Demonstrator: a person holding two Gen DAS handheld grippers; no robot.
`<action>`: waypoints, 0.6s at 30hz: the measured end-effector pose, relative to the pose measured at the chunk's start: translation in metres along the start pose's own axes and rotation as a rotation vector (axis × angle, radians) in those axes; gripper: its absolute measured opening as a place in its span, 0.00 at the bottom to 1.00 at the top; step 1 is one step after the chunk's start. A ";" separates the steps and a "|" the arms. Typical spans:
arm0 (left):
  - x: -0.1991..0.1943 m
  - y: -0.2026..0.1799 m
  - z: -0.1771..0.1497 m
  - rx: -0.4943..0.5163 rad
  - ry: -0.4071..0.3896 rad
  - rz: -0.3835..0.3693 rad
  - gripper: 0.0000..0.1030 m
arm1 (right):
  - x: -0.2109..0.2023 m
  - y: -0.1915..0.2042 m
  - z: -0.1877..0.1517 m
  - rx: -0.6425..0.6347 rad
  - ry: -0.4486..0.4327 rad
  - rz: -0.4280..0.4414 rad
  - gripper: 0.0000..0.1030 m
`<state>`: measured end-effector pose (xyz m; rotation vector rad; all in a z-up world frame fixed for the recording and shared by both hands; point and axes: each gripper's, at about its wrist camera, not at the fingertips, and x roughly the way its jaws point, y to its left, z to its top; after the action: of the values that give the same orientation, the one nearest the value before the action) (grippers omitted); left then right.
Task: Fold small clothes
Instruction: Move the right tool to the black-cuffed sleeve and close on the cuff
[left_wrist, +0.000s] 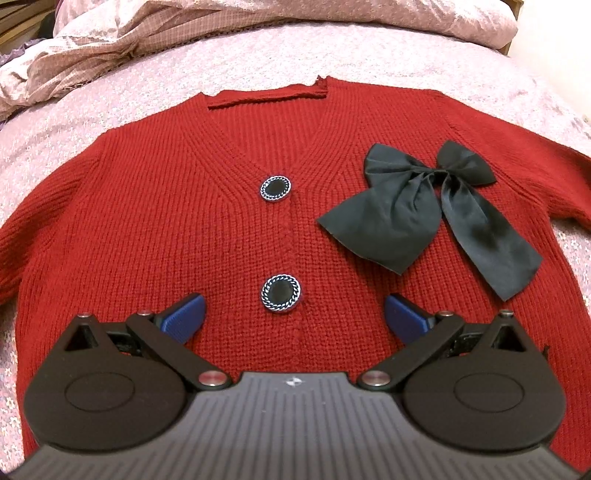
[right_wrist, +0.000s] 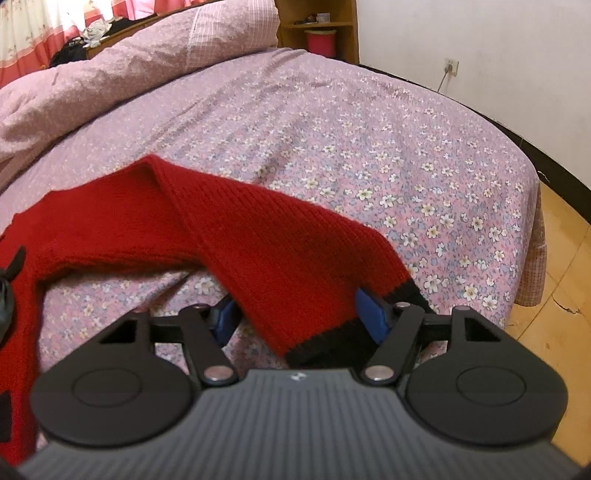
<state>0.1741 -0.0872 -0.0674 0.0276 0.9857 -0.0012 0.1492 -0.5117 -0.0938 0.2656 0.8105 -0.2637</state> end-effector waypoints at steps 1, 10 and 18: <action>0.000 0.000 0.000 0.000 0.000 -0.001 1.00 | 0.001 0.000 0.000 -0.001 0.001 -0.001 0.67; -0.003 0.002 0.003 0.014 -0.004 -0.028 1.00 | -0.005 -0.003 0.004 -0.024 -0.009 -0.019 0.24; -0.016 0.008 0.008 0.040 -0.019 -0.008 1.00 | -0.026 -0.004 0.017 0.026 -0.012 0.088 0.12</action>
<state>0.1721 -0.0793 -0.0499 0.0603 0.9668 -0.0284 0.1423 -0.5174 -0.0641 0.3226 0.7823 -0.1929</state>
